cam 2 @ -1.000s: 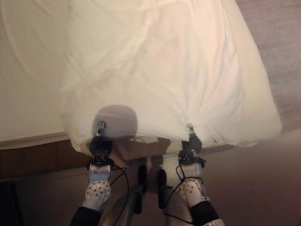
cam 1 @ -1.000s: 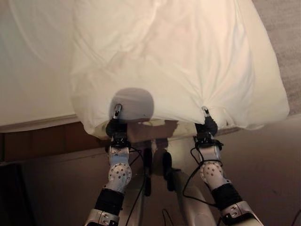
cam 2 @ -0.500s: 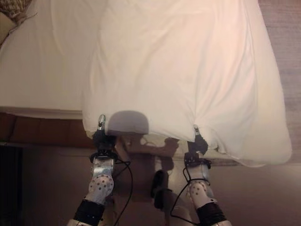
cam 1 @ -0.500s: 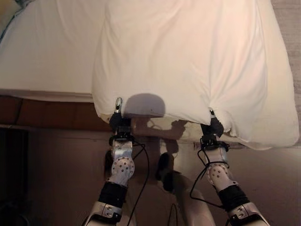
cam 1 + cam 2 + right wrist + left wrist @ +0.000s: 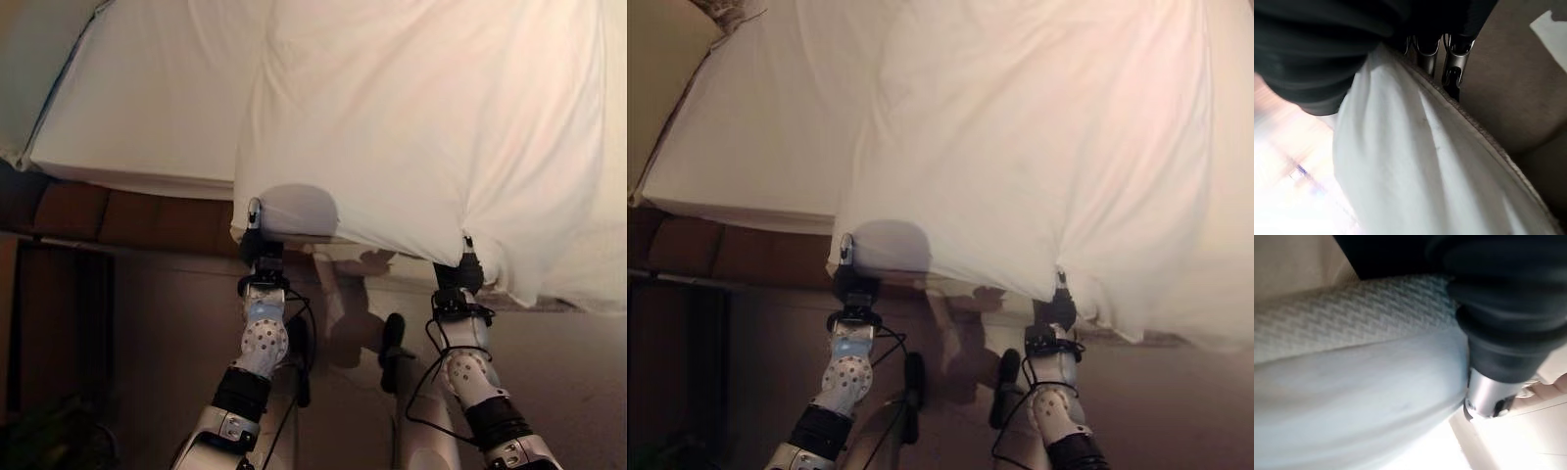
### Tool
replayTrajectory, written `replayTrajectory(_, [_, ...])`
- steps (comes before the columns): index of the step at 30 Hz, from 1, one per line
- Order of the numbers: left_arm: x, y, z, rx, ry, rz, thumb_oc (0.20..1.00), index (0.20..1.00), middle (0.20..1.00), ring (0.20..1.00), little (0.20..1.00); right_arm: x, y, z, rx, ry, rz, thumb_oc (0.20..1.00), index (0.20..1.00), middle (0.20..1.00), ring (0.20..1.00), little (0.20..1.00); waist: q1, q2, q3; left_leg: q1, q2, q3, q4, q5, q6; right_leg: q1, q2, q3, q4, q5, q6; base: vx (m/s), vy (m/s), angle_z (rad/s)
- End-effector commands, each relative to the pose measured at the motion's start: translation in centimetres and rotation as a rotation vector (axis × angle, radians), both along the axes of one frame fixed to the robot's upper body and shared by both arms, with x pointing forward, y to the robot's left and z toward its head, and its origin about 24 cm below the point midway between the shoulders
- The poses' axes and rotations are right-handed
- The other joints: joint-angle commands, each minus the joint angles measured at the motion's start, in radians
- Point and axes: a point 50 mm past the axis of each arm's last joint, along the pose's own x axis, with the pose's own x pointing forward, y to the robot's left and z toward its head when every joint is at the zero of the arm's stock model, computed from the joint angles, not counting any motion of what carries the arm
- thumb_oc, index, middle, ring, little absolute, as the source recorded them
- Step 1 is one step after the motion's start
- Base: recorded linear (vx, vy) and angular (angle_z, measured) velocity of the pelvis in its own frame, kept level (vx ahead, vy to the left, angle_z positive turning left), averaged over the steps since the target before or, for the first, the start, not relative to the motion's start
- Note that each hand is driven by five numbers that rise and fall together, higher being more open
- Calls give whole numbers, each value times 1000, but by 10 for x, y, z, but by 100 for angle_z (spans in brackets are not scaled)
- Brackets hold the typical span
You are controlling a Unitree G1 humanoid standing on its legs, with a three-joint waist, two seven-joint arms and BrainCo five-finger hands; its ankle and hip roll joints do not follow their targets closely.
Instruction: Make the bed
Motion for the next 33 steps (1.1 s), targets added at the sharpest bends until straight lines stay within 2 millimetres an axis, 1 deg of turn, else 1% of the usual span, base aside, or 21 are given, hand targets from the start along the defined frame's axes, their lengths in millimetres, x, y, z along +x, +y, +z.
replayTrajectory(1, [-25, 73, 18, 105, -136, 295, 200, 200, 200, 200, 200, -15, -25, 3, -42, -59, -106, 200, 200, 200, 200, 200, 14, -60, -68, 26, -44, 12, -139, 43, -31, 21, 113, 9, -138, 22, 85, 11, 106, -18])
replayTrajectory(2, [-25, 73, 18, 105, -136, 296, 200, 200, 200, 200, 200, -15, -25, 3, -42, -59, -106, 200, 200, 200, 200, 200, 14, -62, -70, 25, -45, 13, -143, 47, -31, 18, 112, 10, -139, 24, 85, 26, 103, -32])
replayTrajectory(3, [-24, 70, 19, 138, -128, 289, 200, 200, 200, 200, 200, -17, -27, 0, -69, -51, -108, 200, 200, 200, 200, 200, -8, -71, -64, 51, -66, 15, -160, 45, -23, -6, 203, 86, -89, -11, 69, 34, 97, -18])
replayTrajectory(4, [-23, 67, 20, 134, -125, 292, 200, 200, 200, 200, 200, -18, -27, 1, -77, -54, -105, 200, 200, 200, 200, 200, -14, -71, -58, 61, -77, 22, -163, 47, -21, -9, 229, 125, -84, -17, 61, 32, 96, -20])
replayTrajectory(6, [-23, 65, 18, 130, -116, 283, 200, 200, 200, 200, 200, -19, -27, 0, -75, -52, -104, 200, 200, 200, 200, 200, -18, -72, -62, 63, -83, 28, -166, 46, -18, -4, 241, 142, -100, -11, 51, 47, 13, -2])
replayTrajectory(7, [-24, 60, 13, 115, -98, 276, 200, 200, 200, 200, 200, -22, -32, -1, -93, -46, -114, 200, 200, 200, 200, 200, -34, -52, -65, 66, -89, 24, -162, 41, -13, -7, 252, 199, -99, -11, 43, 104, -55, 2])
replayTrajectory(10, [-27, 61, 8, 81, -80, 288, 200, 200, 200, 200, 200, -21, -33, 1, -102, -49, -112, 200, 200, 200, 200, 200, -33, -45, -77, 53, -78, 45, -142, 33, -14, 2, 242, 180, -117, 0, 49, 54, -68, -3])
replayTrajectory(11, [-30, 60, 1, 56, -59, 288, 200, 200, 200, 200, 200, -21, -36, 2, -130, -43, -111, 200, 200, 200, 200, 200, -32, -45, -72, 28, -62, 79, -14, 9, -36, 42, 223, 167, -128, -7, 44, 44, -160, -13])
replayTrajectory(13, [-30, 57, -2, 32, -42, 295, 200, 200, 200, 200, 200, -22, -44, 7, -180, -53, -122, 200, 200, 200, 200, 200, -21, -33, -39, -16, -37, 75, 170, 35, -98, 59, 223, 151, -44, -55, 6, 57, -158, -4])
replayTrajectory(16, [-30, 57, -4, 14, -30, 307, 200, 200, 200, 200, 200, -21, -45, 6, -176, -50, -125, 200, 200, 200, 200, 200, -21, -32, -40, -19, -40, 59, 197, 27, -94, 53, 223, 151, -10, -70, -3, 30, -35, -3])
replayTrajectory(18, [-32, 60, -5, 2, -13, 336, 200, 200, 200, 200, 200, -18, -46, 6, -160, -45, -148, 200, 200, 200, 200, 200, -24, -38, -52, -20, 8, 5, 157, -15, -54, 39, 221, 167, 22, -99, -6, 89, -24, 3])
replayTrajectory(19, [-33, 62, -3, 11, -20, 349, 200, 200, 200, 200, 200, -18, -47, 6, -155, -45, -152, 200, 200, 200, 200, 200, -16, -45, -55, -33, 24, -53, 123, -4, -51, 37, 218, 185, 19, -100, -4, 89, 92, 13])
replayTrajectory(20, [-34, 66, 0, 14, -31, 373, 200, 200, 200, 200, 200, -18, -49, 5, -152, -41, -162, 200, 200, 200, 200, 200, 1, -49, -58, -37, 47, -152, 37, 39, -56, 32, 215, 211, 24, -101, 2, 95, 134, 9])
replayTrajectory(23, [-35, 74, 4, 21, -37, 424, 200, 200, 200, 200, 200, -14, -52, 8, -162, -45, -186, 200, 200, 200, 200, 200, 16, -42, -60, -32, 143, -283, -167, 162, -85, -1, 216, 235, 66, -129, 0, 69, 209, -6])
replayTrajectory(24, [-35, 77, 3, 30, -34, 437, 200, 200, 200, 200, 200, -12, -54, 10, -150, -53, -197, 200, 200, 200, 200, 200, 20, -38, -64, -39, 179, -285, -234, 179, -98, -14, 209, 240, 77, -135, 9, 45, 203, -15])
replayTrajectory(25, [-34, 77, 4, 30, -34, 437, 200, 200, 200, 200, 200, -11, -54, 10, -150, -53, -196, 200, 200, 200, 200, 200, 21, -40, -65, -32, 180, -282, -248, 186, -99, -16, 209, 242, 81, -138, 9, 73, 394, -12])
replayTrajectory(26, [-33, 78, -2, 19, -15, 436, 200, 200, 200, 200, 200, -10, -52, 8, -144, -46, -187, 200, 200, 200, 200, 200, 31, -24, -69, 7, 190, -268, -294, 194, -104, -28, 191, 245, 90, -130, 29, 49, 433, -19])
replayTrajectory(27, [-33, 80, -3, 16, -7, 450, 200, 200, 200, 200, 200, -8, -50, 9, -140, -52, -179, 200, 200, 200, 200, 200, 40, -22, -65, 4, 168, -297, -278, 194, -107, -36, 184, 265, 78, -111, 42, 27, 621, -32])
replayTrajectory(30, [-28, 83, -8, 33, 50, 480, 200, 200, 200, 200, 200, -4, -48, 16, -152, -71, -169, 200, 200, 200, 200, 200, 41, -31, -52, -65, 36, -244, -114, 105, -83, -14, 80, 302, -24, -11, 108, 31, 596, -39])
replayTrajectory(31, [-29, 86, -15, 10, 89, 508, 200, 200, 200, 200, 200, -5, -48, 17, -157, -76, -166, 200, 200, 200, 200, 200, 42, -30, -55, -73, 6, -220, -83, 84, -74, -1, 47, 312, -60, 14, 116, 115, 619, -47])
replayTrajectory(33, [-30, 90, -20, 31, 142, 542, 200, 200, 200, 200, 200, -3, -44, 19, -175, -84, -144, 200, 200, 200, 200, 200, 49, -30, -57, -68, -16, -182, -58, 56, -52, 25, 5, 292, -121, 56, 114, 111, 570, -39])
